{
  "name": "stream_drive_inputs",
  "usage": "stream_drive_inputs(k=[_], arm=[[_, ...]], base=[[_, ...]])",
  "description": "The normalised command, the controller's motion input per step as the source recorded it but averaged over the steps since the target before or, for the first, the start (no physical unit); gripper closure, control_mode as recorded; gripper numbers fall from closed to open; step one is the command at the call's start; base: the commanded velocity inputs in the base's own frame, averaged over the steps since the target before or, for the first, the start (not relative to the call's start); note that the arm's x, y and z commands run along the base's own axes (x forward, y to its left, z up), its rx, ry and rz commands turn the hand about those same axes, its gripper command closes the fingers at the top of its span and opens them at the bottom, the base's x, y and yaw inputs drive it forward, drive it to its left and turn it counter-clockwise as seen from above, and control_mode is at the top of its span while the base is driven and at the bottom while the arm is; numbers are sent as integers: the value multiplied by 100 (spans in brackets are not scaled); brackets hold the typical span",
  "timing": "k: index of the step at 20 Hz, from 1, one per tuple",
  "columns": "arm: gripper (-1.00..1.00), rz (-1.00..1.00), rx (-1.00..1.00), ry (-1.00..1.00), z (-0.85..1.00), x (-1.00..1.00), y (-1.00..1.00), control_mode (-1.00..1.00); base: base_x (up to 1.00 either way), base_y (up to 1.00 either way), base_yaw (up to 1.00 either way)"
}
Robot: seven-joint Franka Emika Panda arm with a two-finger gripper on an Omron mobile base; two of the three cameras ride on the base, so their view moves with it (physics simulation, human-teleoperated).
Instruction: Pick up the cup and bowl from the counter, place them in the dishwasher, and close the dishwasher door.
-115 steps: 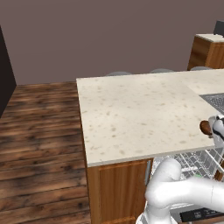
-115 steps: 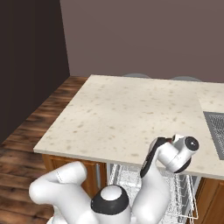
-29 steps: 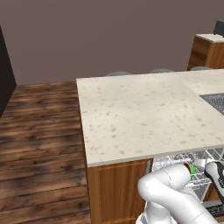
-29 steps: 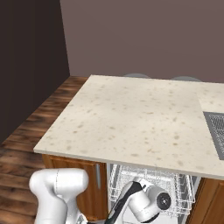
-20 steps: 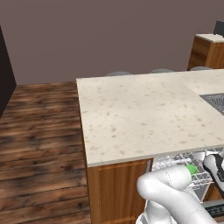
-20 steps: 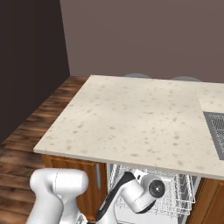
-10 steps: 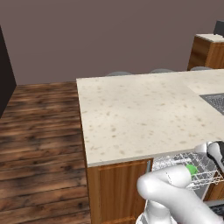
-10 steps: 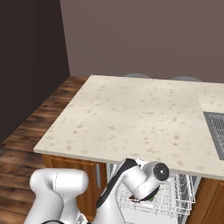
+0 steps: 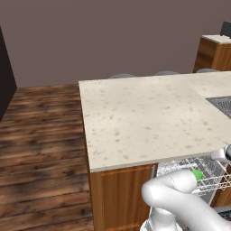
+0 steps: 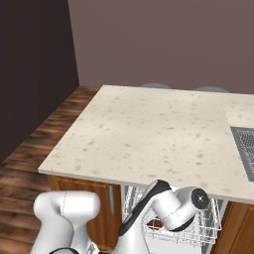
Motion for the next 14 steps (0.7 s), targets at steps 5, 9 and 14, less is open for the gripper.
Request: stream_drive_inputs(k=[5, 9, 14], arm=[[-100, 8, 0, 0, 0, -16, -31, -100], [-100, 8, 0, 0, 0, -16, -30, -100], [-100, 7, 0, 0, 0, -14, -34, -100]], base=[[0, 0, 0], [0, 0, 0], [0, 0, 0]])
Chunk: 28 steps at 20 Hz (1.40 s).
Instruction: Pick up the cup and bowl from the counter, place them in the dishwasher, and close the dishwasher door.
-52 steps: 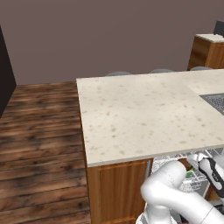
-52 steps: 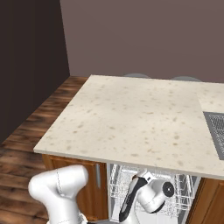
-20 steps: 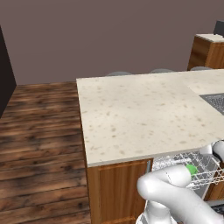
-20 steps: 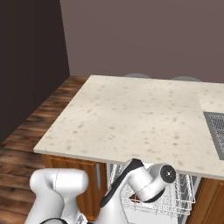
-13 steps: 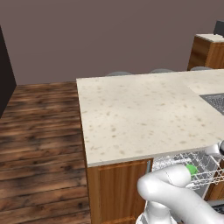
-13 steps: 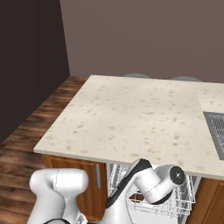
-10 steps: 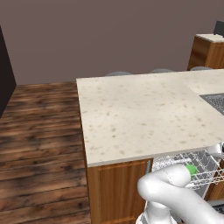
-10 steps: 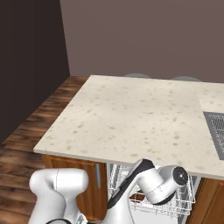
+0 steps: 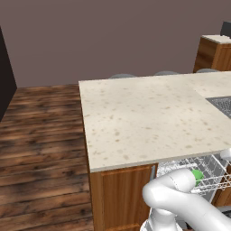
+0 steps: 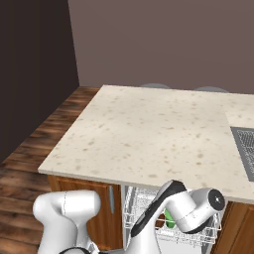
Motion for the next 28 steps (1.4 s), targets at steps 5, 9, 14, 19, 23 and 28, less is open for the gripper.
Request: stream_drive_inputs(k=[5, 9, 14, 19, 23, 28], arm=[[-100, 7, 0, -1, 0, -23, -36, -100], [-100, 6, 3, -2, 0, -27, -44, -100], [-100, 1, 5, -8, -6, -43, -42, -100], [-100, 0, 1, -16, -55, -58, -9, -100], [-100, 0, -1, -21, -26, -62, 0, -100], [-100, 0, 1, -17, 0, -66, -1, -100]], base=[[0, 0, 0], [0, 0, 0], [0, 0, 0], [0, 0, 0], [0, 0, 0], [0, 0, 0]])
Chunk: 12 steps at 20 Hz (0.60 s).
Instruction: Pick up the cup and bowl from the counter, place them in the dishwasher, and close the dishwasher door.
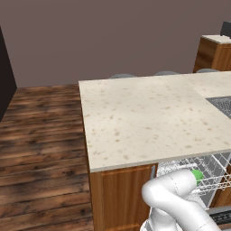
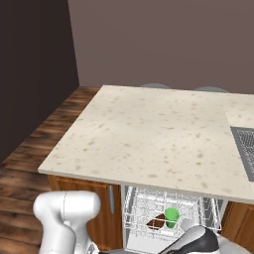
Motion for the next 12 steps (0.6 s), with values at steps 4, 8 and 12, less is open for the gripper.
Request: stream_drive_inputs(k=[4, 8, 12], arm=[[-100, 1, 0, -16, -9, -68, 0, -100], [-100, 2, 0, -13, -28, -62, 0, -100], [-100, 3, 0, -14, -35, -54, -1, -100]], base=[[0, 0, 0], [0, 0, 0], [0, 0, 0]])
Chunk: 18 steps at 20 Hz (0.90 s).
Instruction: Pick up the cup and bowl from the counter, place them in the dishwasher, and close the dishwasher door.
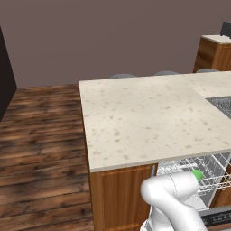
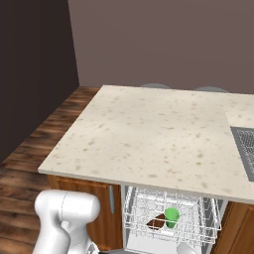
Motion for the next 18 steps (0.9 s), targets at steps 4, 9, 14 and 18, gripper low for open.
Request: stream_drive_inputs(k=[4, 9, 14, 18], arm=[[-100, 5, 0, -14, -35, -51, 0, -100], [-100, 6, 0, -12, -42, -46, 0, -100], [-100, 8, 0, -11, -47, -44, 0, -100], [-100, 5, -1, -12, -53, -37, 0, -100]], base=[[0, 0, 0], [0, 0, 0], [0, 0, 0], [0, 0, 0]])
